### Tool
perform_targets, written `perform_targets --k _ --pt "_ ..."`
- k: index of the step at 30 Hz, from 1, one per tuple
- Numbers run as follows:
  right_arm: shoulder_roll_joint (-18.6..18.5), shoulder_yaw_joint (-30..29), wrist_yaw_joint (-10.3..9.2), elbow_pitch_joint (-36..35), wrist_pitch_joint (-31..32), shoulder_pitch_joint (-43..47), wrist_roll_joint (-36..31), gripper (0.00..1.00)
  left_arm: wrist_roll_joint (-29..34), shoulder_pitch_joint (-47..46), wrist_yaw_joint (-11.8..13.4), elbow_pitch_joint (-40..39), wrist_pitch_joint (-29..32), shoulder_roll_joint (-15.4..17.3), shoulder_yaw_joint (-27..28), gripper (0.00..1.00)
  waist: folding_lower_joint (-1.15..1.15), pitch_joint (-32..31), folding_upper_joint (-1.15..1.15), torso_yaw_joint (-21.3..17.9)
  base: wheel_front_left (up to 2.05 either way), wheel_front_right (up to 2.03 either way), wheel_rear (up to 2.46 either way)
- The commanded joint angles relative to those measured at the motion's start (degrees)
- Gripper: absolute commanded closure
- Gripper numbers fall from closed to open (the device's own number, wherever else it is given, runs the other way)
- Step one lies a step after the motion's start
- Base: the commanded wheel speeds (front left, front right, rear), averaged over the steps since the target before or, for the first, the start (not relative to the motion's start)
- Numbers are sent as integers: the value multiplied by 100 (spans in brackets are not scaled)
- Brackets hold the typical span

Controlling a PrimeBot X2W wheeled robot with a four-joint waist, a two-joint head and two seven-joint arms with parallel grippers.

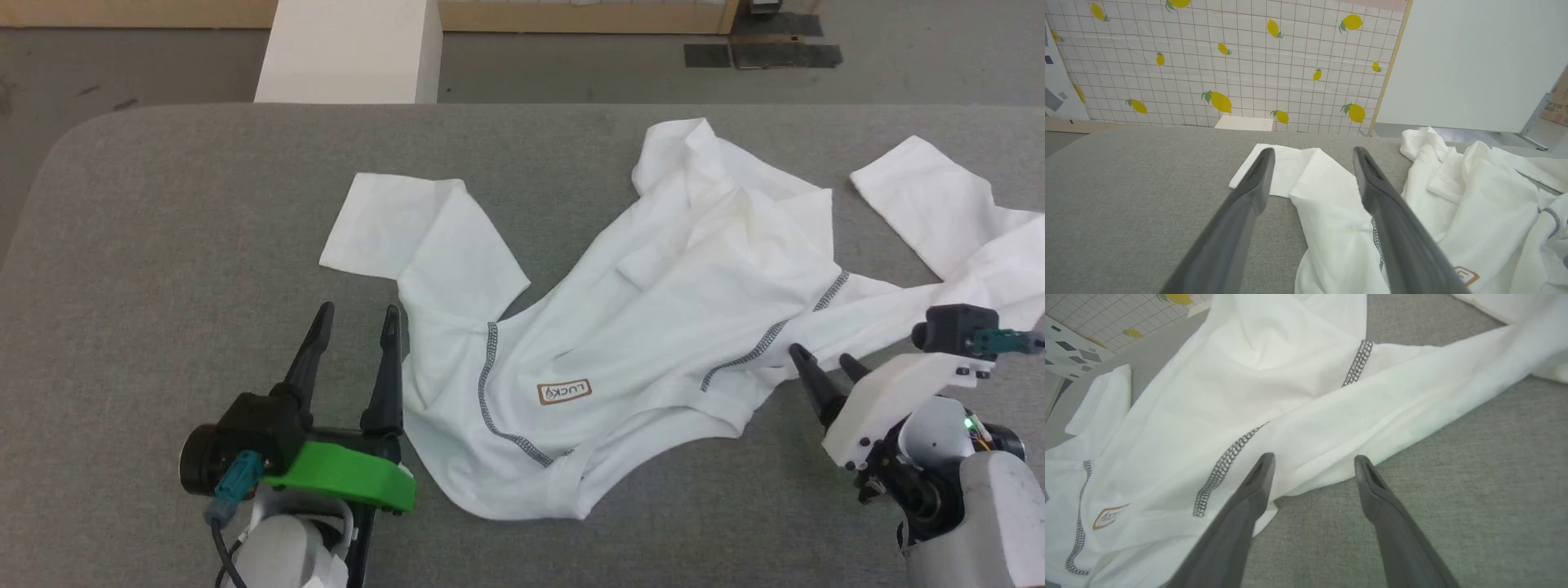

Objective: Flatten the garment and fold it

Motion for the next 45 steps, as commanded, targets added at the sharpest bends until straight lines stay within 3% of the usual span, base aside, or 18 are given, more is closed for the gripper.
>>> perform_targets --k 1,2,4,5,6,10,14,20,25,26,29,32,33,37,42,45 --pt "8 -24 -8 103 109 -130 61 0 54 -106 -31 -4 -22 -21 8 0 0 74 0 82 0 0 0" --pt "8 -40 -8 192 192 -204 130 6 57 -116 -33 -6 -22 -25 8 0 0 86 0 99 0 0 0" --pt "8 -51 -8 299 253 -315 162 71 54 -127 -24 -5 -22 -34 15 0 0 94 0 121 0 0 0" --pt "8 -58 -8 330 252 -350 145 98 49 -131 -20 -5 -22 -38 21 0 0 95 0 126 0 0 0" --pt "8 -57 -8 364 249 -383 122 100 41 -134 -14 -5 -22 -43 28 0 0 92 0 128 0 0 0" --pt "9 -105 -8 248 35 -330 -99 100 5 -99 14 2 -22 -56 68 0 0 8 0 93 0 0 0" --pt "9 -283 -8 -394 -92 186 -300 100 -55 -18 75 -19 -22 -65 177 0 0 -144 0 9 0 0 0" --pt "9 -862 -8 -1593 429 1698 -416 100 -105 183 124 -44 -22 -72 338 0 0 -363 0 -189 0 0 0" --pt "9 -1242 -8 -1748 665 2403 -260 100 -134 322 125 -75 -22 -74 414 0 0 -423 0 -392 0 0 0" --pt "9 -1250 -8 -1715 622 2450 -229 2 -136 338 114 -62 -22 -75 414 0 0 -434 0 -419 0 0 0" --pt "9 -1234 -8 -1550 328 2448 -209 0 -174 373 63 32 -22 -75 367 0 0 -468 0 -459 0 0 0" --pt "9 -1225 -8 -1550 -416 2305 -296 0 -220 432 25 228 0 -76 249 0 0 -504 0 -470 0 0 0" --pt "9 -1179 -8 -1624 -967 2231 -469 0 -279 471 -10 346 205 -76 118 0 0 -521 0 -465 0 0 0" --pt "9 -1031 -8 -1817 -1823 2208 -885 0 -473 638 49 519 1124 -77 -127 0 0 -553 0 -460 0 0 0" --pt "9 -853 -8 -1852 -2247 2278 -997 0 -796 887 289 471 2356 -78 -408 0 0 -595 0 -497 0 0 0" --pt "9 -765 -8 -1838 -2326 2296 -951 0 -967 928 516 383 2748 -78 -536 0 0 -598 0 -529 0 0 0"
